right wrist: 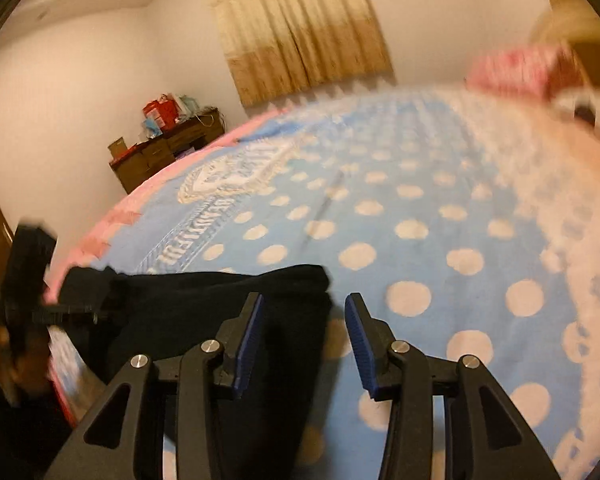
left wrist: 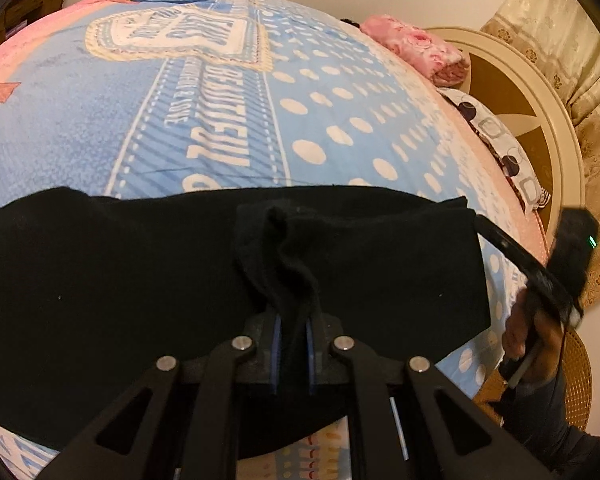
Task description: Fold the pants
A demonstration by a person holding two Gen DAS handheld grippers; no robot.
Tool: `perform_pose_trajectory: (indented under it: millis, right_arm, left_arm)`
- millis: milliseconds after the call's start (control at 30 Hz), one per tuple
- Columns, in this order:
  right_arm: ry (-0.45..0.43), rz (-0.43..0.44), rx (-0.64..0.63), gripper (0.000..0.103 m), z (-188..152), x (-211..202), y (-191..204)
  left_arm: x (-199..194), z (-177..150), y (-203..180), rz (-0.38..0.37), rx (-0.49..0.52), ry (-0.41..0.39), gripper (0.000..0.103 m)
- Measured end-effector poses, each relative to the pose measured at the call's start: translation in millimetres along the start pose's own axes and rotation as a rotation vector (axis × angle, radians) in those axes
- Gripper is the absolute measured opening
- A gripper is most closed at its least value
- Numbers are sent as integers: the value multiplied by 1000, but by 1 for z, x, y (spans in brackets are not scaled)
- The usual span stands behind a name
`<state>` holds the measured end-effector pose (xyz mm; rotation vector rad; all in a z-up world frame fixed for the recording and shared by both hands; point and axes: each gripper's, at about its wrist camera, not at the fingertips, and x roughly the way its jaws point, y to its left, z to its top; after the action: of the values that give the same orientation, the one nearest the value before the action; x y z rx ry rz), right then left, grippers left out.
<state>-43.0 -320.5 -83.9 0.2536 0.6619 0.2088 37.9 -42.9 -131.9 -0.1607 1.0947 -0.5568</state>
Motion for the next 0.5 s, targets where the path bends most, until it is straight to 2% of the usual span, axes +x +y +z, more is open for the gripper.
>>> perform_pose_trajectory:
  millis: [33,67,100,167,233,300,367,500]
  right_arm:
    - [26,21,20,40,3,7,-6]
    - [51,68,42,24,4,14,-12]
    - [68,107,60,18,4,18,-14]
    - [76,137,92,14,4,24,-20]
    - [76,134,115,13,5,26,-25]
    - [94,83,117,13,3,34,-28]
    - [94,70,114,14,2,37,-28]
    - [74,6,82,26,10,25,-24]
  left_arm:
    - [-1,0,0,-2,1,1,11]
    - [-1,0,0,-2,2,2,11]
    - [-1,0,0,-2,0,1,11]
    - [-2,0,0,-10,-6,1,11]
    - [1,-1,0,10,0,7,17]
    - [6,-2,3,6,-12,10,18]
    - [4,-2,0,9,-5,2,18]
    - [0,-4,0,2,0,-13,18]
